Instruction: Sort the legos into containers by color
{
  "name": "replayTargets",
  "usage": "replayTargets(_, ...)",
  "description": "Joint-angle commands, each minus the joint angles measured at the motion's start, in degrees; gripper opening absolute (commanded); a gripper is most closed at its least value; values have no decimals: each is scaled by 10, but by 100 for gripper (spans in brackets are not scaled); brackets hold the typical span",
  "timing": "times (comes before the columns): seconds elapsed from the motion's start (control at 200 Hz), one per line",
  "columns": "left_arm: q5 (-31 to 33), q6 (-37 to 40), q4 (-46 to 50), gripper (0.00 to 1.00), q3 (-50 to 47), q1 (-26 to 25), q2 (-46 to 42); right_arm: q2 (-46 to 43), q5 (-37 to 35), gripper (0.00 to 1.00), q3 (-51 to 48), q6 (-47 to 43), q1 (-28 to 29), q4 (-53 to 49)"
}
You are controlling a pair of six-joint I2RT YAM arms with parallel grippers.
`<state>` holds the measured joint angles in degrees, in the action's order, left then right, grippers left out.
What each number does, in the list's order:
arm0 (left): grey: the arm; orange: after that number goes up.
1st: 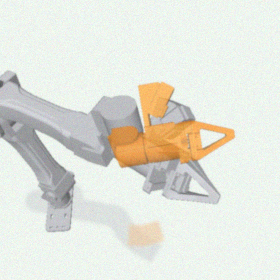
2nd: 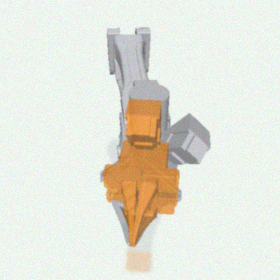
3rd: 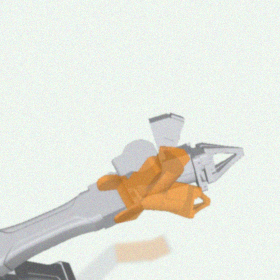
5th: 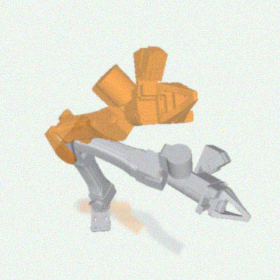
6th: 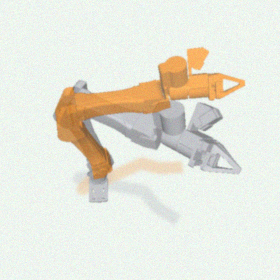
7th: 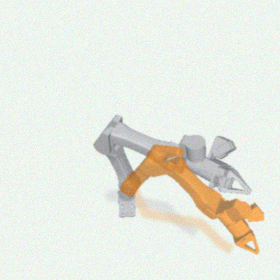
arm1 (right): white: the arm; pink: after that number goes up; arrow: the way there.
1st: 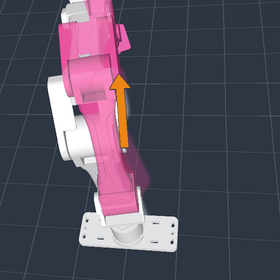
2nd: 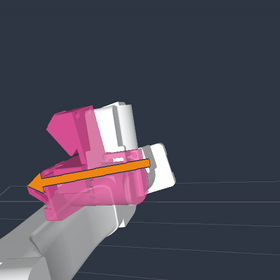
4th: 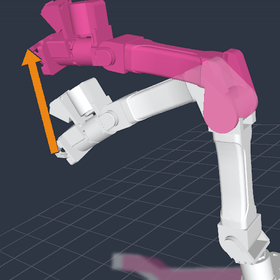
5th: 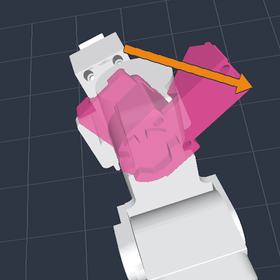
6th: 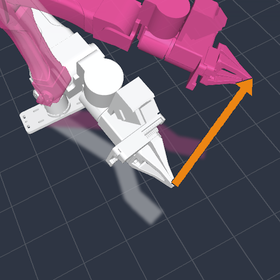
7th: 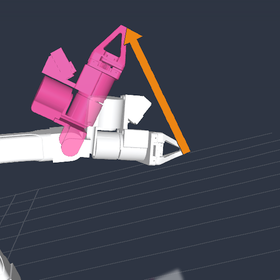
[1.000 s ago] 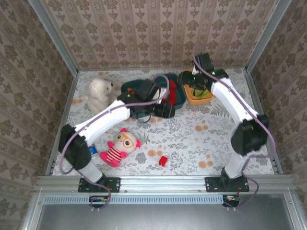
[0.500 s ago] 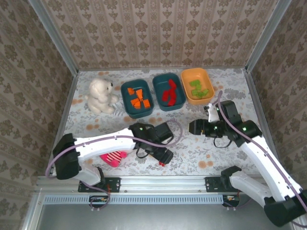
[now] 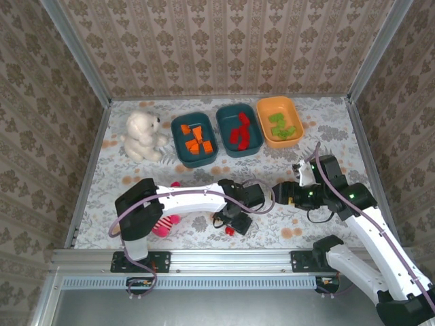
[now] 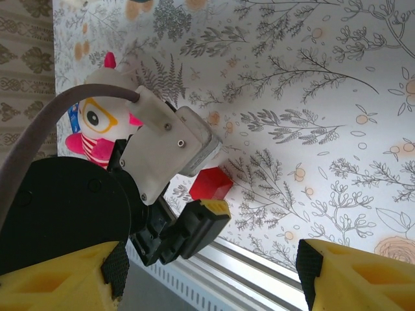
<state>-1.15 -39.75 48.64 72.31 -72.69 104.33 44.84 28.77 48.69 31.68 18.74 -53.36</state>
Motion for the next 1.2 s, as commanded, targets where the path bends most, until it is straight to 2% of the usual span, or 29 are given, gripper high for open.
replayTargets(0.0,-9,-12,13,67,16,-2,25,-1,16,72,14,-9,1,-21)
replayTargets(0.08,-15,-13,15,59,17,0,35,2,14,72,14,-8,1,-20)
replayTargets(0.285,-30,-10,2,48,5,10,44,4,8,71,11,-5,0,-20)
replayTargets(0.335,-32,-7,1,43,4,12,46,4,5,71,11,-4,0,-19)
replayTargets(0.445,-22,0,6,30,7,17,36,8,-5,71,15,-1,0,-18)
replayTargets(0.56,-2,4,29,24,25,35,-1,14,-22,70,32,6,-2,-11)
replayTargets(0.68,0,20,38,24,60,96,-43,26,-29,70,54,36,-10,45)
replayTargets(0.825,-30,66,19,24,143,197,-36,55,-26,73,53,112,-15,216)
replayTargets(1.035,-70,104,-22,23,331,318,79,127,-115,77,57,144,-20,426)
replayTargets(1.195,-74,121,-34,22,513,362,209,216,-163,79,89,132,-25,530)
